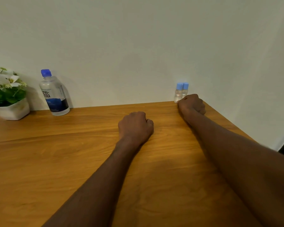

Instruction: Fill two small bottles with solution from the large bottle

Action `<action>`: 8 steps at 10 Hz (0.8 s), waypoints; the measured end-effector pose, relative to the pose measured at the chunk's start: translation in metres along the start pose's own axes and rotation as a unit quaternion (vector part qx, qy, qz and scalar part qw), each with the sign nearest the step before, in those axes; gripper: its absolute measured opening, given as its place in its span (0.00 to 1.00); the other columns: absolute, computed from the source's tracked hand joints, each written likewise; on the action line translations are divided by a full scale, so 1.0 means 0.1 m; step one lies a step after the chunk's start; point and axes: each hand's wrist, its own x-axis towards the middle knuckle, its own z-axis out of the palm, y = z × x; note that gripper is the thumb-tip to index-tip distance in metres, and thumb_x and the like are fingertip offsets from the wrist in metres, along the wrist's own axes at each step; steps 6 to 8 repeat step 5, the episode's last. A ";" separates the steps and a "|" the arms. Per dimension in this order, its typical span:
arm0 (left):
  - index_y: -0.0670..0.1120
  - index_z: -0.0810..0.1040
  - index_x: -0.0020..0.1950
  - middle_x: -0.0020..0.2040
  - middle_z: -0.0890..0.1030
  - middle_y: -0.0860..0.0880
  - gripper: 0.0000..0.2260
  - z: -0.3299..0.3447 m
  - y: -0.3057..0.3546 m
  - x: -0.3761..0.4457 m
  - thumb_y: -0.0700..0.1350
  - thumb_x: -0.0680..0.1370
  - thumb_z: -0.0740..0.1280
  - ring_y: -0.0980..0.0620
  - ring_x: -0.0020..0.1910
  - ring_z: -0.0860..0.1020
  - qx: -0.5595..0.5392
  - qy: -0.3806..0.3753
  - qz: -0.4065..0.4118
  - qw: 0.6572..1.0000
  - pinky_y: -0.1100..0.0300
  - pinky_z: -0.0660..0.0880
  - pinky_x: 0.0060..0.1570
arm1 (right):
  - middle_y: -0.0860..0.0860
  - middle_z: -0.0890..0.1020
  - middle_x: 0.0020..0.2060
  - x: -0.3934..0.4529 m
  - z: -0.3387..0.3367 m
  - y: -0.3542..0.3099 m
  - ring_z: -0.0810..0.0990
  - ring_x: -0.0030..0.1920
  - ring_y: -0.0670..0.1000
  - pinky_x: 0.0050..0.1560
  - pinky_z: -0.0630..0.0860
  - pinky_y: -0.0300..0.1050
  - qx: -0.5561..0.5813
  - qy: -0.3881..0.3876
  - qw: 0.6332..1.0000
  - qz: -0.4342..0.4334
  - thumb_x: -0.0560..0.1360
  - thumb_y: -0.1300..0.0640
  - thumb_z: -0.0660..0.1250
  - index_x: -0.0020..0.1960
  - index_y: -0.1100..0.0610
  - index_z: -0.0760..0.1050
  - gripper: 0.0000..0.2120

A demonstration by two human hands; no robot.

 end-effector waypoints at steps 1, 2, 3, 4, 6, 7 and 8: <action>0.47 0.78 0.46 0.42 0.79 0.49 0.12 0.00 0.00 0.01 0.53 0.81 0.61 0.47 0.42 0.77 0.001 0.000 -0.001 1.000 0.54 0.69 0.39 | 0.54 0.85 0.53 -0.01 0.00 0.00 0.83 0.53 0.57 0.44 0.72 0.46 -0.013 -0.005 1.000 -0.009 0.77 0.51 0.72 0.56 0.53 0.82 0.10; 0.47 0.78 0.46 0.43 0.80 0.49 0.12 0.00 0.00 0.00 0.53 0.81 0.61 0.47 0.42 0.77 -0.002 0.000 0.000 1.000 0.54 0.69 0.39 | 0.54 0.85 0.53 0.00 0.00 0.00 0.83 0.53 0.57 0.44 0.72 0.46 -0.014 -0.003 1.000 -0.009 0.77 0.50 0.73 0.57 0.54 0.82 0.12; 0.47 0.78 0.46 0.43 0.80 0.49 0.12 0.00 0.00 0.01 0.53 0.81 0.61 0.46 0.42 0.77 -0.004 -0.002 0.000 1.000 0.54 0.70 0.40 | 0.55 0.84 0.53 -0.02 -0.02 0.01 0.83 0.54 0.58 0.45 0.74 0.47 -0.015 -0.006 1.000 -0.009 0.76 0.48 0.73 0.56 0.56 0.80 0.14; 0.47 0.78 0.45 0.43 0.80 0.48 0.12 -0.01 -0.01 -0.01 0.53 0.81 0.61 0.46 0.42 0.78 -0.009 0.001 0.005 1.000 0.54 0.70 0.40 | 0.53 0.81 0.48 -0.03 -0.03 0.02 0.81 0.51 0.57 0.45 0.73 0.48 0.007 -0.002 1.000 -0.027 0.75 0.45 0.71 0.54 0.56 0.77 0.15; 0.47 0.78 0.45 0.43 0.80 0.48 0.12 0.01 -0.01 0.01 0.53 0.81 0.61 0.46 0.42 0.78 -0.018 0.002 -0.006 1.000 0.54 0.71 0.40 | 0.49 0.81 0.43 -0.10 0.00 0.00 0.79 0.44 0.53 0.41 0.72 0.46 0.009 -0.038 0.993 -0.108 0.76 0.44 0.69 0.49 0.55 0.78 0.13; 0.47 0.78 0.45 0.43 0.80 0.48 0.12 0.01 -0.01 0.01 0.53 0.81 0.61 0.46 0.42 0.78 -0.018 0.002 -0.006 1.000 0.54 0.71 0.40 | 0.49 0.81 0.43 -0.10 0.00 0.00 0.79 0.44 0.53 0.41 0.72 0.46 0.009 -0.038 0.993 -0.108 0.76 0.44 0.69 0.49 0.55 0.78 0.13; 0.47 0.78 0.45 0.43 0.80 0.48 0.12 0.01 -0.01 0.01 0.53 0.81 0.61 0.46 0.42 0.78 -0.018 0.002 -0.006 1.000 0.54 0.71 0.40 | 0.49 0.81 0.43 -0.10 0.00 0.00 0.79 0.44 0.53 0.41 0.72 0.46 0.009 -0.038 0.993 -0.108 0.76 0.44 0.69 0.49 0.55 0.78 0.13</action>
